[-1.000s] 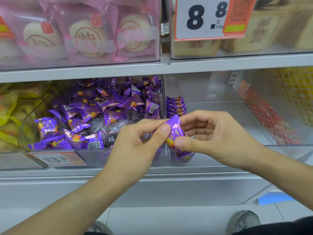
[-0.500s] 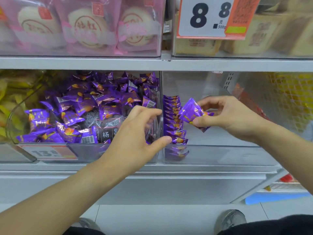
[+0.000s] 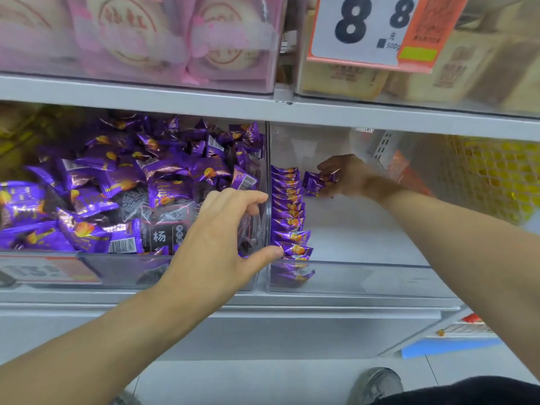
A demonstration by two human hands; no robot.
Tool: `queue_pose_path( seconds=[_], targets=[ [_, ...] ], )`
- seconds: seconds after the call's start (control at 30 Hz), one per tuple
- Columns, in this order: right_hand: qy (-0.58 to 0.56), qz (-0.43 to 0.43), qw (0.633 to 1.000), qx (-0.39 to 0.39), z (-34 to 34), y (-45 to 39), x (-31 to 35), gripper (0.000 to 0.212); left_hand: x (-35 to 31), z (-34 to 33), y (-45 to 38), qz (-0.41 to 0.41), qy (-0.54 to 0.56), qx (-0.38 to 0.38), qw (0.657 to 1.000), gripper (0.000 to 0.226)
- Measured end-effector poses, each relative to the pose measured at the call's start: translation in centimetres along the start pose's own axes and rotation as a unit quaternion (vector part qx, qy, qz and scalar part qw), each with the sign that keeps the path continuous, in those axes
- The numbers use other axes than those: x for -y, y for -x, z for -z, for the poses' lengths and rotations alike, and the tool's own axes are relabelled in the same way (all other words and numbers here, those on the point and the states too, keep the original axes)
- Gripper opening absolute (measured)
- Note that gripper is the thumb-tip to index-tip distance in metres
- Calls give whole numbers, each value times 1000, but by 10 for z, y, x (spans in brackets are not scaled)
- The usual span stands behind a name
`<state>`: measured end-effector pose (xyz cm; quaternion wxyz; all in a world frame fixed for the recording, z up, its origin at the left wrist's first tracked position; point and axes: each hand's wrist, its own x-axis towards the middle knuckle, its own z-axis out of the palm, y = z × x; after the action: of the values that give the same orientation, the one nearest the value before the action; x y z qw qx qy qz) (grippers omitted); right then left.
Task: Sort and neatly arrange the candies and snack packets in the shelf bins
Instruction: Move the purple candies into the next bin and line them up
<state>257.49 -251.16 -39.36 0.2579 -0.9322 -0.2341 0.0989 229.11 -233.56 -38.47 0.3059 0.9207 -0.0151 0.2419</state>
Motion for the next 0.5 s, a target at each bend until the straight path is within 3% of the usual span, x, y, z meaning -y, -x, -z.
queue_pose_path(
  seconds=[0.3, 0.4, 0.5],
  targets=[
    [9, 9, 994, -106, -17, -4, -7, 66, 3, -2, 0, -2, 8, 7, 1000, 67],
    [-7, -28, 989, -147, -20, -4, -6, 62, 3, -2, 0, 2, 13, 5, 1000, 67],
    [-40, -66, 988, -134, -21, -2, -5, 65, 4, -3, 1, 3, 15, 3, 1000, 67]
  ],
)
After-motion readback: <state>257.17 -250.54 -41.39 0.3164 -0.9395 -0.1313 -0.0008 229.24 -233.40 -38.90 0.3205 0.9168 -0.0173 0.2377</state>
